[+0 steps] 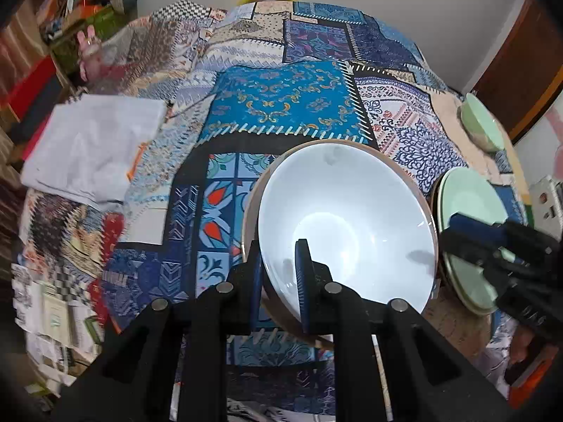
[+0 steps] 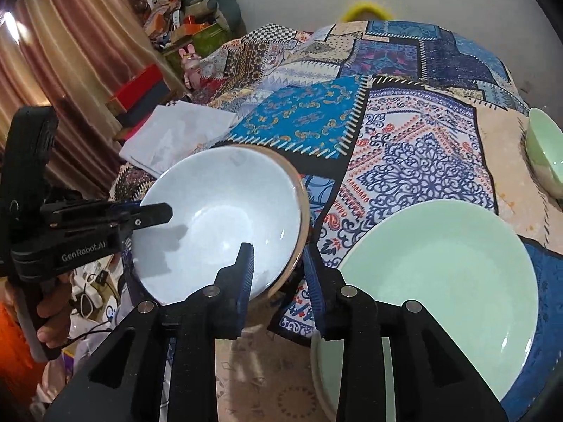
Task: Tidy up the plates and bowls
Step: 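Lower the white spotted bowl into the pale pink bowl, then open both tools and move them toward the small mint-green bowl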
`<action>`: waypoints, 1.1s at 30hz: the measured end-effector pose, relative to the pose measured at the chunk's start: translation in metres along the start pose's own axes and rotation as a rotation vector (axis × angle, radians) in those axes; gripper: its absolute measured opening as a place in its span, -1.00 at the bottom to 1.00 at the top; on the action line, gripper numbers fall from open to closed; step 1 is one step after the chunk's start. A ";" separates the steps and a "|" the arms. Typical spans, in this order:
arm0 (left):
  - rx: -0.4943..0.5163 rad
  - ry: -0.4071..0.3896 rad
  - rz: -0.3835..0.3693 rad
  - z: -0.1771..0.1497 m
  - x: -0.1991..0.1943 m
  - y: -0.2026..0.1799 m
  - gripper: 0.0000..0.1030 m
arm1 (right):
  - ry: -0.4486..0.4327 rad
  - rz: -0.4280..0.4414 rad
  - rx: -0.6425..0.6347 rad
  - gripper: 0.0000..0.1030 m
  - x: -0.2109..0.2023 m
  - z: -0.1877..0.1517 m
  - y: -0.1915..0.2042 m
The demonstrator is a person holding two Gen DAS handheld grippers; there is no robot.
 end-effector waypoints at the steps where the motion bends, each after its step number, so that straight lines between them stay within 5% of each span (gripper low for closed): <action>1: 0.015 0.002 0.015 0.000 -0.002 -0.002 -0.66 | -0.003 0.003 0.001 -0.45 -0.003 0.001 -0.001; 6: 0.031 -0.037 0.053 0.005 -0.014 -0.004 -0.48 | -0.033 -0.005 0.007 -0.41 -0.021 0.002 -0.009; 13: 0.042 -0.102 -0.010 0.017 -0.044 -0.026 -0.30 | -0.080 -0.030 0.030 -0.34 -0.045 0.002 -0.028; 20: 0.118 -0.216 -0.052 0.035 -0.074 -0.080 0.22 | -0.155 -0.064 0.075 -0.24 -0.082 0.007 -0.062; 27: 0.189 -0.293 -0.123 0.054 -0.089 -0.136 0.69 | -0.245 -0.144 0.127 0.21 -0.127 0.011 -0.105; 33: 0.228 -0.300 -0.158 0.074 -0.079 -0.179 0.74 | -0.310 -0.218 0.179 0.29 -0.159 0.012 -0.150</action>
Point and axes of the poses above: each gripper's, at about its wrist camera, not at the fingertips, and x roughly the way its jaws point, y to its left, z to its top, the point moved 4 cm from there along x, roughly the way its jaws point
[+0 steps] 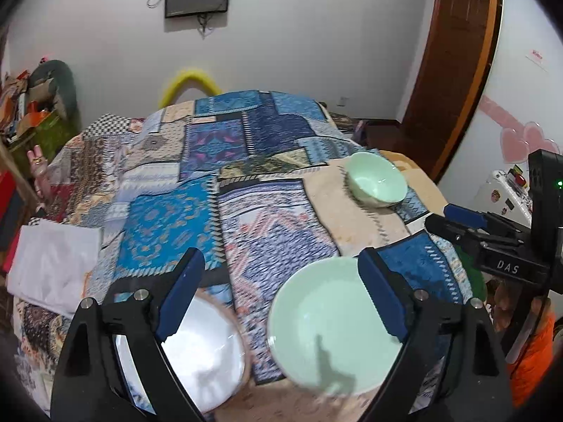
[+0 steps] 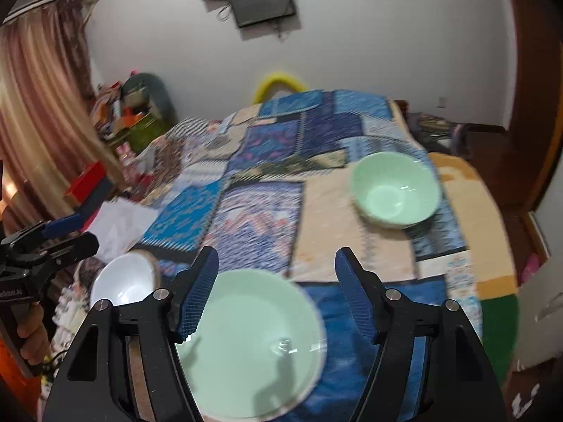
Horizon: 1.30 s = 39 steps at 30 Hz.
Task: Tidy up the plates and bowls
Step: 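Open both tools and move them toward the small mint-green bowl, then close both tools on the rim of the small mint-green bowl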
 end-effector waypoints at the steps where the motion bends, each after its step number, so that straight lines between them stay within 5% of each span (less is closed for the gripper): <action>1: 0.000 0.006 -0.010 0.004 0.007 -0.005 0.75 | -0.008 -0.013 0.008 0.31 -0.002 0.002 -0.007; 13: 0.009 0.090 -0.036 0.024 0.086 -0.038 0.75 | -0.020 -0.196 0.123 0.34 0.026 0.015 -0.112; 18: 0.009 0.128 -0.031 0.027 0.120 -0.042 0.75 | 0.010 -0.206 0.180 0.32 0.055 0.017 -0.145; 28: 0.029 0.158 -0.037 0.025 0.157 -0.048 0.75 | 0.109 -0.168 0.268 -0.39 0.108 0.020 -0.180; 39: 0.030 0.174 -0.041 0.027 0.171 -0.052 0.75 | 0.160 -0.146 0.299 -0.72 0.130 0.019 -0.188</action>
Point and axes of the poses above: each gripper's, at about its wrist camera, not at the fingertips, and x roughly the way its jaws point, y to its left, z to its top, the point moved 4 cm from there along x, roughly the way its jaws point
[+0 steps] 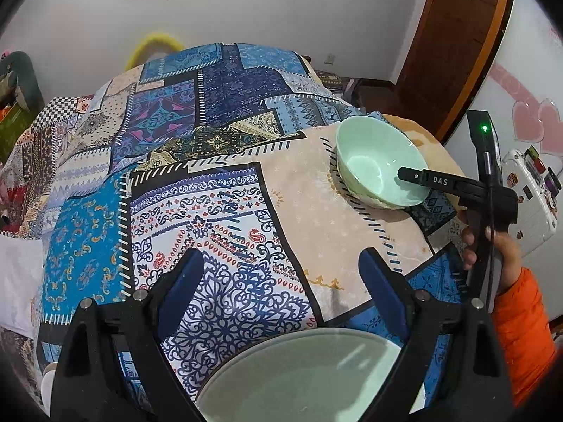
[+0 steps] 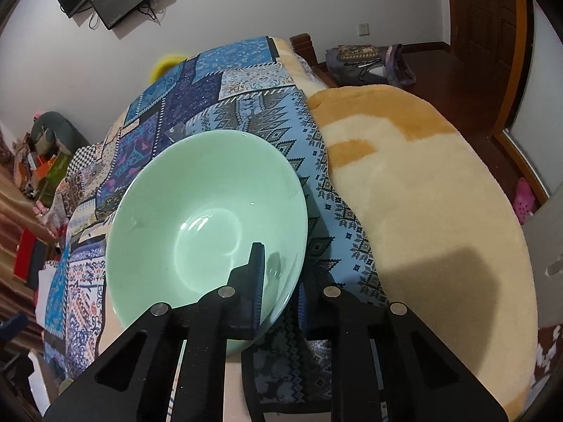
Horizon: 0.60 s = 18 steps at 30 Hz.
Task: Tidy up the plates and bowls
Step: 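Close both tools on the rim of the small mint-green bowl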
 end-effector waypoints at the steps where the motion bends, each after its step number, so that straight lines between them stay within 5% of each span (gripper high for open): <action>1: -0.002 0.002 -0.001 0.001 0.001 0.000 0.75 | -0.002 -0.001 -0.009 -0.72 -0.001 -0.001 0.001; 18: -0.014 0.102 -0.014 -0.004 0.042 -0.019 0.75 | 0.033 0.088 -0.158 -0.71 -0.039 -0.043 0.034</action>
Point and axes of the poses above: each gripper's, at about its wrist camera, not at the fingertips, and x roughly the way its jaws point, y to its left, z to its top, the point moved 4 cm from there along x, roughly the way its jaws point
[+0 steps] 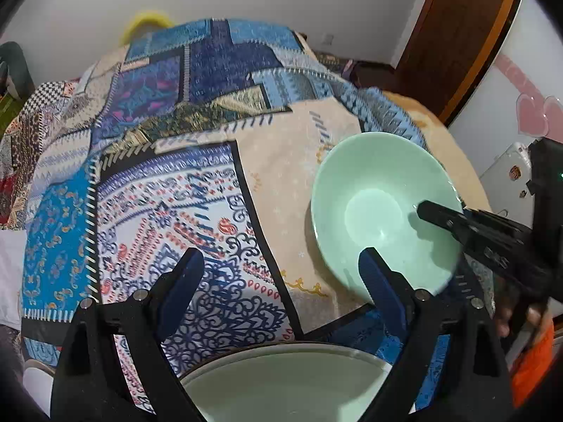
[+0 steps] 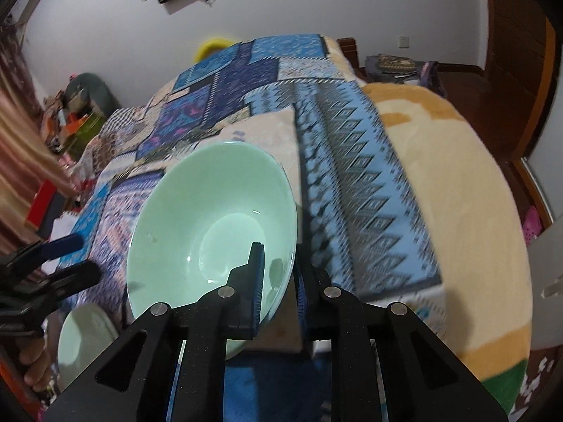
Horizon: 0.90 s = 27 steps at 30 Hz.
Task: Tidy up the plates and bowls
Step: 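Close both tools on the rim of the small mint-green bowl, then lift the mint-green bowl and carry it toward the nested bowls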
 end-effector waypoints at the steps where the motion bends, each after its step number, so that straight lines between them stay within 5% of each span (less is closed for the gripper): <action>1: -0.003 0.012 0.001 -0.001 0.004 0.000 0.75 | 0.006 0.010 0.003 -0.71 0.000 -0.002 0.002; 7: -0.015 0.114 -0.033 -0.007 0.032 -0.004 0.34 | 0.021 0.021 0.007 -0.71 0.003 -0.014 0.004; 13: 0.020 0.111 -0.026 -0.005 0.039 -0.015 0.03 | 0.022 0.030 0.026 -0.70 0.008 -0.015 0.002; 20: 0.053 0.136 -0.087 -0.003 0.048 -0.035 -0.72 | 0.016 0.043 0.052 -0.70 0.009 -0.018 0.001; 27: 0.019 0.130 -0.109 -0.006 0.040 -0.034 -0.74 | 0.009 0.028 0.035 -0.69 0.000 -0.021 0.007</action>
Point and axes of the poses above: each gripper's, at about its wrist camera, not at the fingertips, and x roughly the way its jaws point, y to its left, z to its top, the point moved 4 cm from there along x, roughly the way its jaws point
